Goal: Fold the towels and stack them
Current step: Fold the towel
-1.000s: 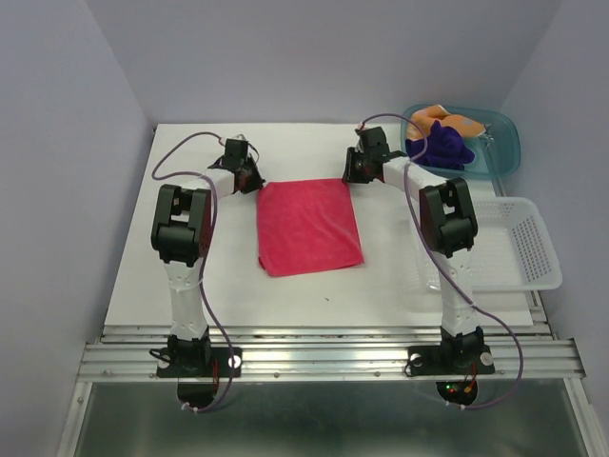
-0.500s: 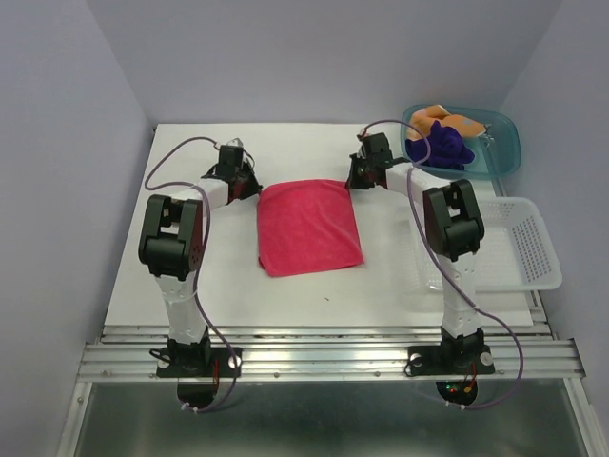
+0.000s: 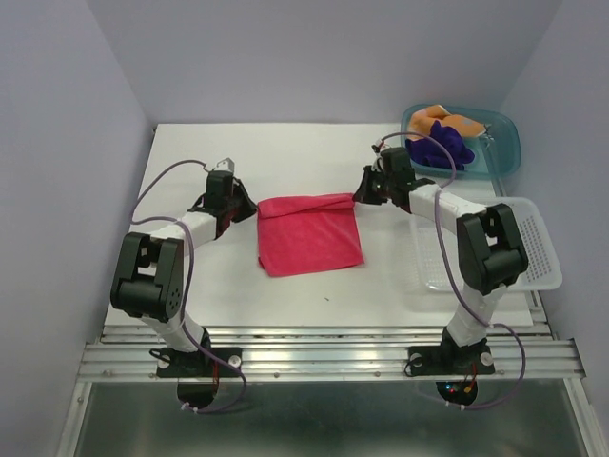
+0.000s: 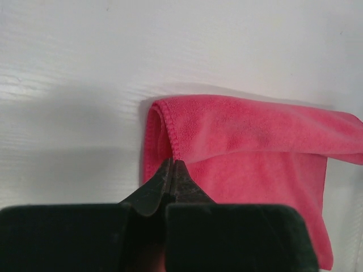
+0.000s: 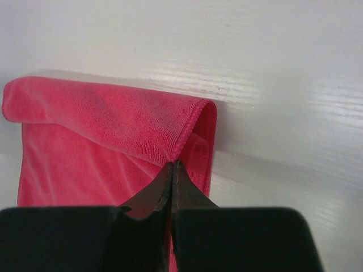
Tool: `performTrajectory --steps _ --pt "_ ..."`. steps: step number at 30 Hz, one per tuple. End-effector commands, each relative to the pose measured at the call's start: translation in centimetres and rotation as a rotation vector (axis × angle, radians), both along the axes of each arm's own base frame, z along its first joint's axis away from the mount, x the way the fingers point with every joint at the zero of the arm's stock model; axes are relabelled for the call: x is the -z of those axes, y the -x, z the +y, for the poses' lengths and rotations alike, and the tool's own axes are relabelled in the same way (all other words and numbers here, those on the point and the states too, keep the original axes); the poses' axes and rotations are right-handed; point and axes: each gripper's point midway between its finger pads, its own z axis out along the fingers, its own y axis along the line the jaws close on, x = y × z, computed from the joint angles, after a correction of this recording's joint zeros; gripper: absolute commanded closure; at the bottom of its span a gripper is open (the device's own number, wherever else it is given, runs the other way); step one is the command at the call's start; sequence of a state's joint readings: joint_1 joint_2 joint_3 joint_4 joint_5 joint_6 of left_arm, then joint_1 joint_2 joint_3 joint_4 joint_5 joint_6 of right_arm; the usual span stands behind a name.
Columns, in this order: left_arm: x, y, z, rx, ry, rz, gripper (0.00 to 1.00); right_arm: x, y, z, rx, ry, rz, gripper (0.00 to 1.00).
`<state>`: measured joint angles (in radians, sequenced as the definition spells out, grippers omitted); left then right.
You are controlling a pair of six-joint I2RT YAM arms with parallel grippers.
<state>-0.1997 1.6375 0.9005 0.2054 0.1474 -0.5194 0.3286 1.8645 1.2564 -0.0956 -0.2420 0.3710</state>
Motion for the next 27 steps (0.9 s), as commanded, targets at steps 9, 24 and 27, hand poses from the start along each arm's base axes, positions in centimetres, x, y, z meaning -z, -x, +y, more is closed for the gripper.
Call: performTrajectory --steps 9,24,27 --pt "-1.5 0.9 -1.9 0.042 0.059 -0.039 0.79 -3.0 2.8 1.1 -0.035 -0.047 -0.076 0.99" --pt "1.1 -1.7 -2.1 0.037 0.013 0.025 0.58 -2.0 2.0 1.1 -0.03 -0.02 -0.062 0.99" --pt "1.2 -1.7 -2.1 0.043 0.01 0.033 0.72 -1.9 1.8 1.2 -0.026 -0.02 -0.059 0.99"
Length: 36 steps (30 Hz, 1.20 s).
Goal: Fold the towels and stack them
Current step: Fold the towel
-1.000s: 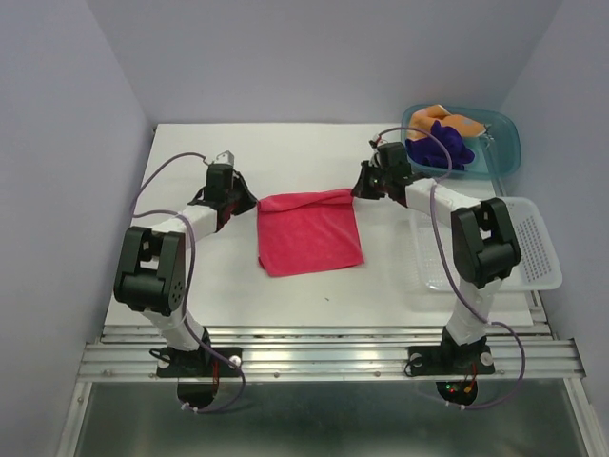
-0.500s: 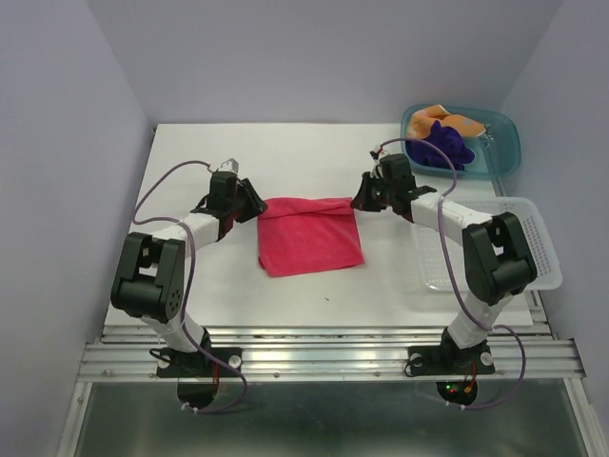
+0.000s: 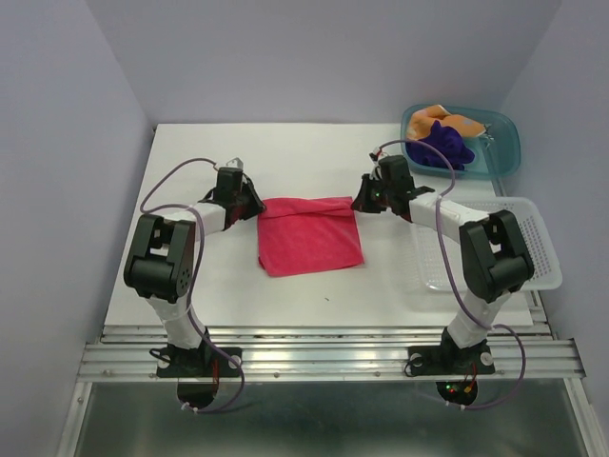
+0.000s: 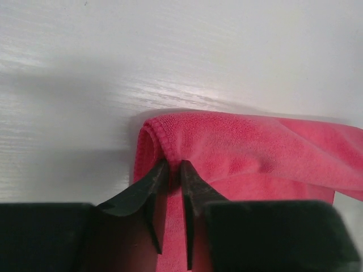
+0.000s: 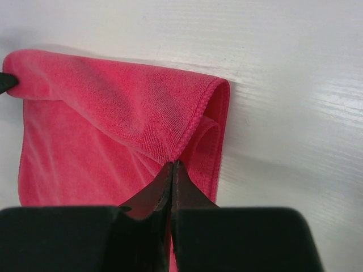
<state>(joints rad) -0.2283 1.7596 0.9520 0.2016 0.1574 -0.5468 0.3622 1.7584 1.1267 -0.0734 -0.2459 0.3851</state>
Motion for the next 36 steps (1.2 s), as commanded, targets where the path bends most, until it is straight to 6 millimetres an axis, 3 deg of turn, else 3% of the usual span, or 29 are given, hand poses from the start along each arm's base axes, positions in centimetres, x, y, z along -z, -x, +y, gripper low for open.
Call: performTrajectory --steps 1,2,3,7,11,12,17,22,24,32,36 --pt "-1.9 -1.2 -0.5 0.025 0.004 -0.047 0.78 -1.7 -1.8 0.6 0.003 -0.009 -0.067 0.99" --pt "-2.2 -1.1 -0.6 0.031 0.011 -0.047 0.96 -1.6 -1.9 0.6 0.008 -0.006 -0.064 0.99" --pt "-2.3 -0.9 -0.7 0.033 0.015 -0.046 1.0 -1.6 -1.9 0.6 0.01 -0.005 -0.063 0.99" --pt "-3.6 0.2 -0.5 0.032 0.029 -0.069 1.0 -1.8 -1.8 0.3 0.022 -0.002 -0.061 0.99" --pt "-4.3 2.9 -0.4 0.04 0.06 -0.067 1.0 -2.8 -0.6 -0.2 0.029 -0.009 -0.066 0.99" --pt "-4.4 3.4 -0.3 0.039 0.065 -0.07 1.0 -2.3 -0.3 -0.3 0.029 -0.005 -0.053 0.99" --pt "-3.9 7.2 -0.3 0.048 0.109 -0.049 1.0 -3.2 2.3 -1.1 0.037 -0.009 -0.05 0.99" --pt "-5.5 9.7 0.0 0.037 0.139 -0.095 1.0 -2.5 5.7 -1.0 0.01 -0.004 -0.017 0.99" --pt "-5.7 10.9 -0.4 0.057 0.158 -0.1 1.0 -3.4 6.4 -1.2 0.023 -0.018 -0.031 0.99" --pt "-3.3 14.9 -0.5 0.052 0.173 -0.039 1.0 -1.6 10.8 -1.5 0.015 -0.04 0.029 0.99" --pt "-2.7 16.6 -0.4 0.035 0.191 -0.021 1.0 -1.0 12.0 -1.9 0.025 -0.039 0.048 0.99"
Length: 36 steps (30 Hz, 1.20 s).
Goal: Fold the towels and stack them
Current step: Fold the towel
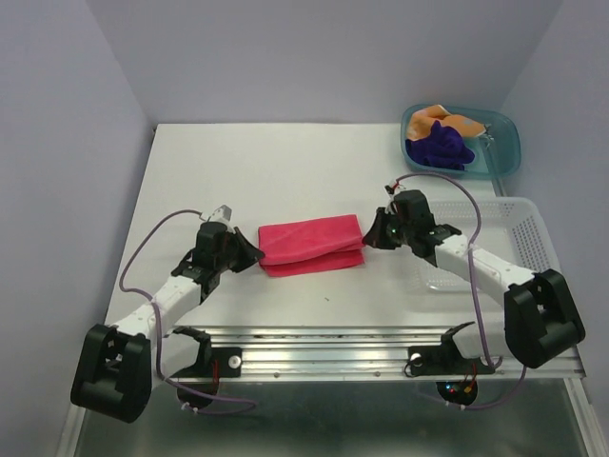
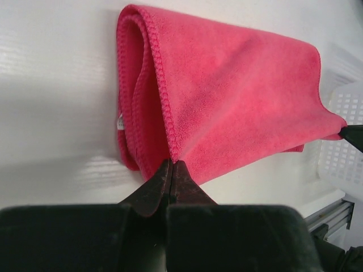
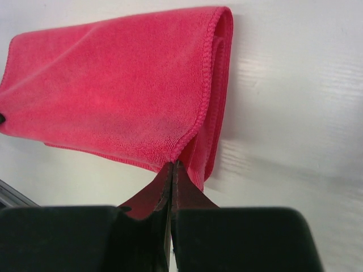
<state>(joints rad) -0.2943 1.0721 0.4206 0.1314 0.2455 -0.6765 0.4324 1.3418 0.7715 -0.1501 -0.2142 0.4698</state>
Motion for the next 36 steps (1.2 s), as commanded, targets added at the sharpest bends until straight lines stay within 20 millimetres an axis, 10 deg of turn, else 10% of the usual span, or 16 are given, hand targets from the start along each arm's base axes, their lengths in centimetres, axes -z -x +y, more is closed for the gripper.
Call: performTrajectory --steps 1,11,18,23,36 --pt "0.2 1.5 0.1 -0.021 0.027 0.006 1.0 -0.2 1.2 -0.2 0.017 -0.02 -0.006 0.99" --pt "2.5 3.6 0.2 -0.016 0.02 0.058 0.96 3.9 3.9 -0.9 0.015 0.006 0.095 0.96" --pt "0.8 3.5 0.0 -0.023 0.026 0.017 0.33 2.8 4.0 -0.9 -0.005 0.019 0.071 0.43" --pt "-1.1 3.0 0.1 -0.043 0.033 -0.041 0.01 0.1 2.0 -0.6 0.0 0.023 -0.012 0.36" --pt "-3.5 0.9 1.3 -0.109 -0.018 -0.128 0.01 4.5 -1.4 1.5 0.011 0.222 0.062 0.36"
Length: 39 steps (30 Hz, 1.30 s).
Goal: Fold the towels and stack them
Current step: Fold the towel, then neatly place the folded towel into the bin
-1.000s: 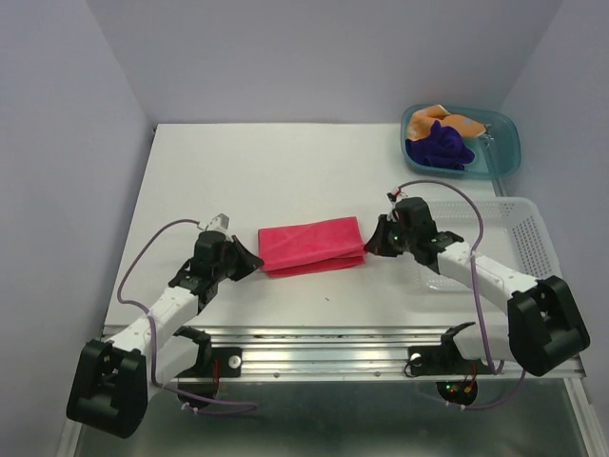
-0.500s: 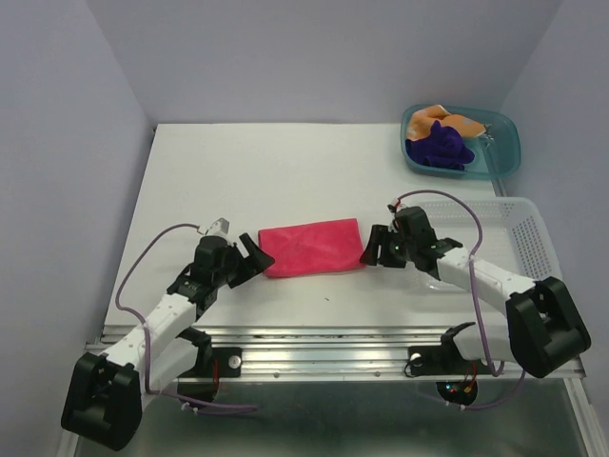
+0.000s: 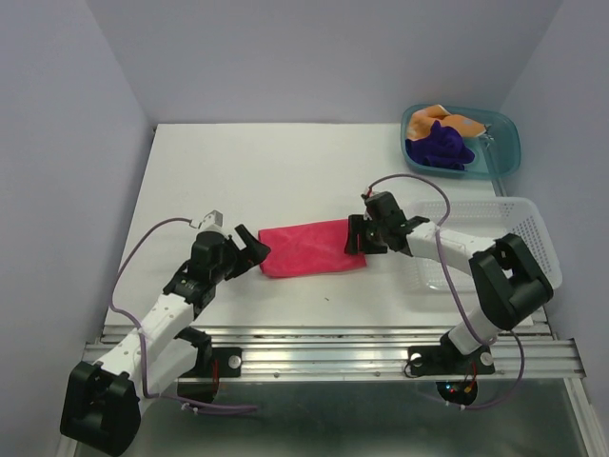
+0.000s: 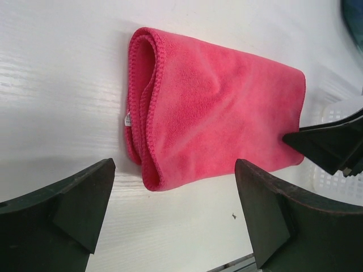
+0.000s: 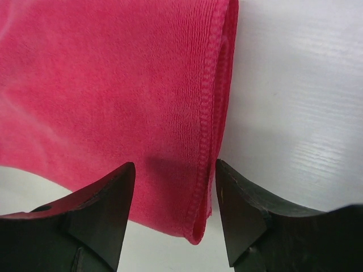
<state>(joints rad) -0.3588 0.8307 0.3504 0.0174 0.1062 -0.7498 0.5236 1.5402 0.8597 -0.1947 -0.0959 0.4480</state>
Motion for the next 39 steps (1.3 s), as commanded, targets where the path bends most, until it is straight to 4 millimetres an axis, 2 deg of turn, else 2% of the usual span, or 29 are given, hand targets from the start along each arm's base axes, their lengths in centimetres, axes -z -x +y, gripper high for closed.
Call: performTrajectory --steps 1,8,11,12,13,15,16,18,20,21,26,29,34,35,39 --pt "-2.2 -1.3 0.2 -0.019 -0.016 -0.074 0.01 0.8 -1.2 -0.6 0.048 0.099 -0.023 0.36" --pt "-1.5 -1.4 0.5 -0.029 -0.034 -0.061 0.01 3.9 0.6 -0.4 0.018 0.184 0.031 0.4" --pt "-1.2 -1.4 0.6 -0.033 -0.044 -0.056 0.01 4.9 0.8 -0.8 0.038 0.256 0.029 0.46" --pt "-1.2 -1.4 0.6 -0.032 -0.043 -0.056 0.01 5.0 0.8 -0.9 0.043 0.271 0.029 0.5" --pt "-1.2 -1.3 0.7 -0.033 -0.042 -0.058 0.01 4.9 0.8 -0.7 0.044 0.278 0.021 0.65" --pt "-1.2 -1.3 0.7 -0.033 -0.042 -0.059 0.01 4.6 0.6 -0.6 0.06 0.283 0.009 0.78" --pt "-1.3 -1.3 0.7 -0.035 -0.042 -0.062 0.01 4.2 0.3 -0.7 0.07 0.28 -0.006 0.89" --pt "-1.5 -1.3 0.7 -0.035 -0.039 -0.071 0.01 2.8 -0.3 -1.4 0.106 0.306 -0.045 0.98" --pt "-1.8 -1.4 0.7 -0.035 -0.039 -0.079 0.01 0.9 -1.3 -1.8 0.124 0.331 -0.09 0.99" --pt "-1.9 -1.4 0.6 -0.03 -0.037 -0.082 0.01 0.4 -1.2 -3.2 0.14 0.397 -0.097 0.99" --pt "-1.8 -1.4 0.6 -0.027 -0.038 -0.086 0.01 -4.6 -1.3 -6.8 0.209 0.547 -0.157 0.99" --pt "-1.8 -1.3 0.6 -0.022 -0.04 -0.093 0.01 -8.1 -1.6 -8.1 0.23 0.59 -0.215 0.99" --pt "-2.0 -1.3 0.5 -0.011 -0.037 -0.107 0.01 -12.0 -1.2 -9.4 0.246 0.611 -0.255 0.99" --pt "-2.0 -1.3 0.5 -0.01 -0.035 -0.109 0.01 -12.2 -1.0 -9.7 0.25 0.626 -0.253 0.99" --pt "-2.1 -1.2 0.2 0.006 -0.027 -0.123 0.01 -14.7 -0.1 -12.0 0.327 0.665 -0.258 0.99"
